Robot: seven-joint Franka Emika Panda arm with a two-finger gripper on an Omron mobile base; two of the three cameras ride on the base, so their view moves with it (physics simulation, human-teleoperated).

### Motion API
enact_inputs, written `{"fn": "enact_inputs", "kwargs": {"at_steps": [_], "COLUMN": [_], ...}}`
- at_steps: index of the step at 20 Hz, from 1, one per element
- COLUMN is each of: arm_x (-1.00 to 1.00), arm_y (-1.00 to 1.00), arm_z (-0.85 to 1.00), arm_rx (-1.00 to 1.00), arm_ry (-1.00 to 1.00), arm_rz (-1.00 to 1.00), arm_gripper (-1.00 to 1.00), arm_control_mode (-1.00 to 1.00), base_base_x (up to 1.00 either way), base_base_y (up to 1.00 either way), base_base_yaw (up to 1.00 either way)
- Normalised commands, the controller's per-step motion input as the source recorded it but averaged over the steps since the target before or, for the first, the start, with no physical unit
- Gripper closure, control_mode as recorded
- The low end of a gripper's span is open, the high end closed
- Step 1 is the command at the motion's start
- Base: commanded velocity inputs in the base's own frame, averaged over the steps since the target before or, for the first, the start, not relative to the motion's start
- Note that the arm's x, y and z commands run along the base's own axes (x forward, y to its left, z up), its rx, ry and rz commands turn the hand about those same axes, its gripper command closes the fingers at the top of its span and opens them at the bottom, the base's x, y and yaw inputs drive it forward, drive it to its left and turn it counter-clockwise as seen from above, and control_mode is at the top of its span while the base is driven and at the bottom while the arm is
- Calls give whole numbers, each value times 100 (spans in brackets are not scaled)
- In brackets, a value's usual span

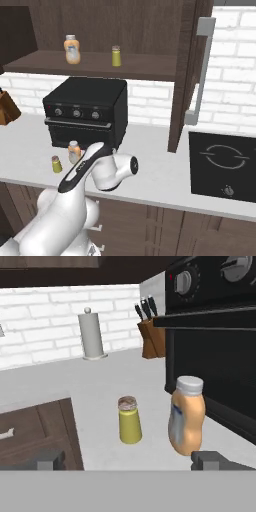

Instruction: Put the shaker and condiment bottle from the counter next to their counterparts in the cabinet.

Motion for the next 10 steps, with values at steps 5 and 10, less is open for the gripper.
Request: {"fn": "enact_inputs", "kwargs": {"at_steps": [5,10], "arm_x": [23,0], "arm_y": [31,8], "arm_z": [-49,-20], "arm_rx": [7,5], "arm_ry": [0,2], "arm_rz": [-3,0], "arm_gripper": [-100,-100], "arm_control_mode": [-100,-100], "base_base_x": [0,0], "base_base_y": [0,0], "base_base_yaw": [0,0]}}
